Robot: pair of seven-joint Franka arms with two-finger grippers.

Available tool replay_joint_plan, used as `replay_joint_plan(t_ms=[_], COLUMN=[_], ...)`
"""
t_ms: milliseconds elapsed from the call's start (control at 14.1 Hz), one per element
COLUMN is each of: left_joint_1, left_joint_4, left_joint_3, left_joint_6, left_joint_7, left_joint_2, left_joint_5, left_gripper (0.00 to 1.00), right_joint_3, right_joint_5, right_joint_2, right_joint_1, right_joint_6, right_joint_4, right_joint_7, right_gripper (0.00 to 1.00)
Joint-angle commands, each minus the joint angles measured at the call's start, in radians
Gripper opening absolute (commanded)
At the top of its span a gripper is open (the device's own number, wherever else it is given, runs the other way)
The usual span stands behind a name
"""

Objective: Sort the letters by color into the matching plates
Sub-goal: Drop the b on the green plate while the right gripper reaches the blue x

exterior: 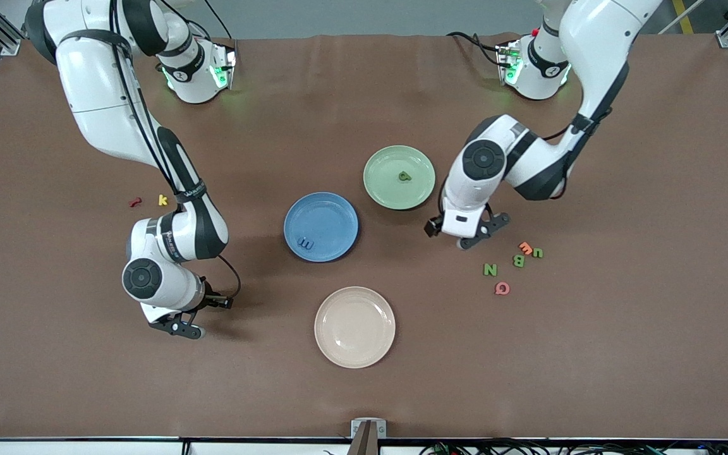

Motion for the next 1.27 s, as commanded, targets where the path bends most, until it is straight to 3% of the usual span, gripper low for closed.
replay_joint_plan(t_ms=[0, 425, 637, 850, 991, 1204], left_joint_1=[0.062, 0.194, 0.238, 0.28, 0.32, 0.367], left_joint_4=[0.005, 0.019, 0.014, 0.013, 0.013, 0.007], left_joint_3=[-0.002, -0.002, -0.001, -0.002, -0.004, -0.004], left_joint_6=[-0.021, -0.02, -0.02, -0.02, -0.02, -0.02], left_joint_7=[0.104, 0.351, 0.414, 0.546, 0.654, 0.794], left_joint_2=[-0.013, -0.003, 0.008, 0.007, 0.004, -0.001], left_joint_5=[0.028, 0.082, 0.159, 0.17, 0.171, 0.171], left_gripper=[1.0, 0.99, 0.99, 0.99, 0.98, 0.98], right_joint_3=[0.01, 0.01, 0.01, 0.01, 0.01, 0.01], right_joint_5=[-0.014, -0.014, -0.014, -0.014, -0.014, -0.014], right_joint_2=[-0.009, -0.012, -0.012, -0.012, -0.012, -0.012], right_joint_1=[-0.009, -0.008, -0.008, -0.009, -0.011, -0.009], right_joint_6=[-0.038, -0.064, -0.062, -0.061, -0.056, -0.056], right_joint_4=[-0.029, -0.029, -0.028, -0.028, -0.026, -0.026], right_joint_7=[-0.004, -0.004, -0.004, -0.004, -0.005, -0.005], right_gripper=[0.61, 0.61, 0.51, 0.48, 0.42, 0.24])
